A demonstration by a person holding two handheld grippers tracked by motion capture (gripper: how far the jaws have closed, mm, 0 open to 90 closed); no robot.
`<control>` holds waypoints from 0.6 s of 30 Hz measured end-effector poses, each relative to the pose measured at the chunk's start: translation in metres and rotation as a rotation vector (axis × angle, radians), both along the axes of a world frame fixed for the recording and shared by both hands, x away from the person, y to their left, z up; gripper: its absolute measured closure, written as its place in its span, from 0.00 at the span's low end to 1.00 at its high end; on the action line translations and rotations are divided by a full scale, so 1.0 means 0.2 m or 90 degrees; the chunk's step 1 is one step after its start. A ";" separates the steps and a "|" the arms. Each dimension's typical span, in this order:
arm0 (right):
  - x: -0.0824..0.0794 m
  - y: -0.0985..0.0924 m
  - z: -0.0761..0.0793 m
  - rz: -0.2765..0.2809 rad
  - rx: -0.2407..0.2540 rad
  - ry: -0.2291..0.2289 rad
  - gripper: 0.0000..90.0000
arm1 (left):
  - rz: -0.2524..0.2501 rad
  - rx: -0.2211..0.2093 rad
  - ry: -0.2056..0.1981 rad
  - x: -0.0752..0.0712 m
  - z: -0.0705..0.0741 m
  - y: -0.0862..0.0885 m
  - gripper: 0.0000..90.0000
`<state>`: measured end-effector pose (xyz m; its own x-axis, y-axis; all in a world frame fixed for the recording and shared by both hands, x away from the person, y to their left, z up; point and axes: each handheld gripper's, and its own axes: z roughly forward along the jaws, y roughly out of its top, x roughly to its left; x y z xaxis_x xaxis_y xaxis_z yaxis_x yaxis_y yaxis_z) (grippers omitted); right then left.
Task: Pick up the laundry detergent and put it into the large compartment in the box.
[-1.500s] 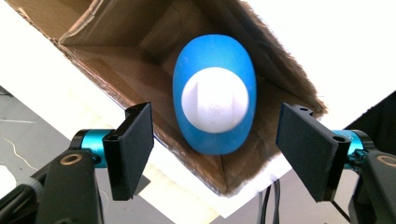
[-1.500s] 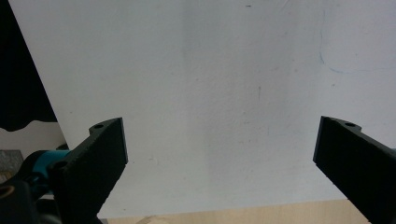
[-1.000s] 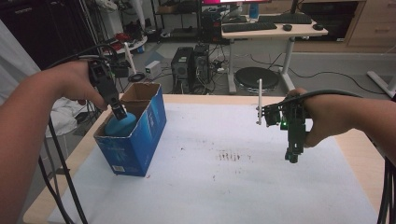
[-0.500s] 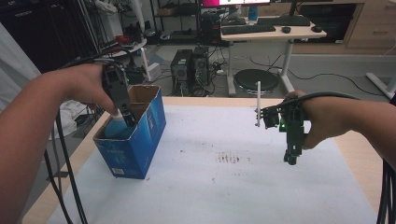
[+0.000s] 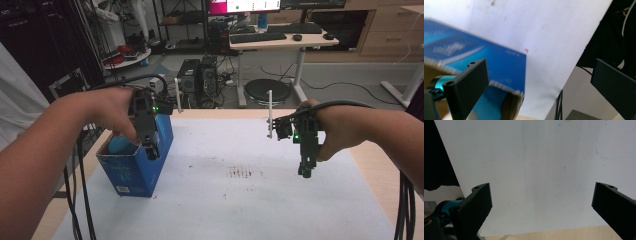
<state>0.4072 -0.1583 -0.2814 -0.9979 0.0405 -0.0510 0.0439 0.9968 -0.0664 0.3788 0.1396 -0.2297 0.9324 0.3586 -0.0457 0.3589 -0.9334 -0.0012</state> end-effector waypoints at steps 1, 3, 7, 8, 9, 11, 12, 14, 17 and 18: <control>0.00 0.01 0.00 0.005 -0.002 0.000 0.02 | -0.015 0.000 0.005 0.00 -0.01 -0.02 0.02; -0.01 0.01 0.00 0.004 -0.003 0.002 0.02 | -0.031 0.003 0.010 -0.01 -0.04 -0.06 0.02; -0.02 0.02 0.01 0.002 -0.001 -0.003 0.02 | -0.049 0.011 0.013 -0.01 -0.08 -0.12 0.02; -0.02 0.02 0.01 0.004 -0.001 -0.004 0.02 | -0.052 0.015 0.014 -0.01 -0.09 -0.13 0.02; -0.02 0.02 0.02 0.001 -0.001 -0.005 0.02 | -0.056 0.016 0.015 0.00 -0.10 -0.14 0.02; -0.02 0.01 0.02 0.000 0.000 -0.005 0.02 | -0.063 0.016 0.014 0.00 -0.12 -0.15 0.02; -0.02 0.01 0.02 0.000 0.001 -0.005 0.02 | -0.064 0.016 0.016 0.00 -0.13 -0.16 0.02; -0.01 0.00 0.03 -0.003 0.000 -0.003 0.02 | -0.065 0.015 0.018 0.00 -0.15 -0.17 0.02; 0.00 -0.01 0.03 0.001 0.000 -0.003 0.02 | -0.069 0.018 0.026 0.01 -0.18 -0.18 0.02; 0.00 -0.01 0.03 -0.004 0.000 -0.003 0.02 | -0.071 0.019 0.028 0.01 -0.19 -0.19 0.02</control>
